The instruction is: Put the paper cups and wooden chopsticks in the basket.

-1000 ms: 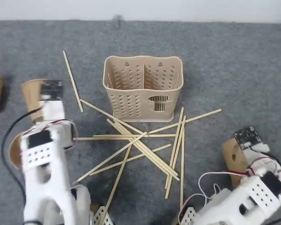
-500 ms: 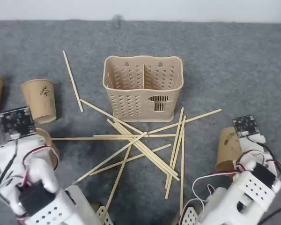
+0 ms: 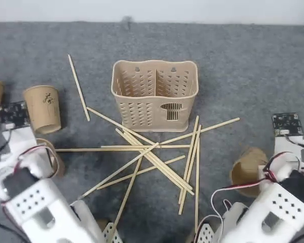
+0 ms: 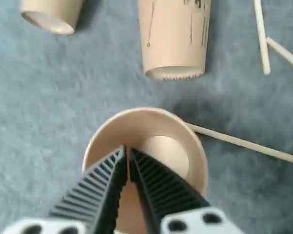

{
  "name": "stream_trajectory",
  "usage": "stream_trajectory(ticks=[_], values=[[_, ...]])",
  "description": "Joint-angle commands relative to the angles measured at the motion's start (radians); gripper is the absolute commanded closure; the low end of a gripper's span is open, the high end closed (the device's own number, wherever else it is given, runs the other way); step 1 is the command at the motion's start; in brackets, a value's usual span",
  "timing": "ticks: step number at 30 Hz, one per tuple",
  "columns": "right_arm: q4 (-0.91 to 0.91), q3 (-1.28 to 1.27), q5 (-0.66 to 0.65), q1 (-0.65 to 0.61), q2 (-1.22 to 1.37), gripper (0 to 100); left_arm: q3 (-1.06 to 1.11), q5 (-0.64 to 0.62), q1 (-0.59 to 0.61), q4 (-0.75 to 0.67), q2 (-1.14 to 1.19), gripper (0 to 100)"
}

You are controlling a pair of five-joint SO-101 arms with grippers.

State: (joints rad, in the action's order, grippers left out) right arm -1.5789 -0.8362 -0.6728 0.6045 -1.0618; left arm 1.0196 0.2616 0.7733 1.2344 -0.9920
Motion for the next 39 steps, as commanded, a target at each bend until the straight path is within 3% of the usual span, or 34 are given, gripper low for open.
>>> stream_trajectory(ticks=[1,8,15,21,29,35,39], values=[[-0.189,0.160,0.018,-0.030,-0.005,99.1,-0.056,0.008,0.000,-0.028,0.074,99],[-0.216,0.219,0.146,-0.039,0.081,99.1,-0.051,0.008,-0.003,-0.029,0.095,99],[-0.220,0.324,0.169,-0.059,0.481,99.1,-0.038,0.006,-0.074,0.008,0.097,99],[-0.217,0.457,0.176,-0.004,0.720,99.1,0.008,-0.057,-0.100,-0.044,0.097,99],[-0.214,0.503,0.164,0.039,0.743,96.5,0.110,-0.089,-0.112,-0.192,0.097,99],[-0.206,0.502,0.157,0.031,0.745,75.5,0.134,-0.091,-0.112,-0.219,0.095,99],[-0.208,0.525,0.164,0.031,0.742,80.5,0.134,-0.091,-0.107,-0.219,0.095,99]])
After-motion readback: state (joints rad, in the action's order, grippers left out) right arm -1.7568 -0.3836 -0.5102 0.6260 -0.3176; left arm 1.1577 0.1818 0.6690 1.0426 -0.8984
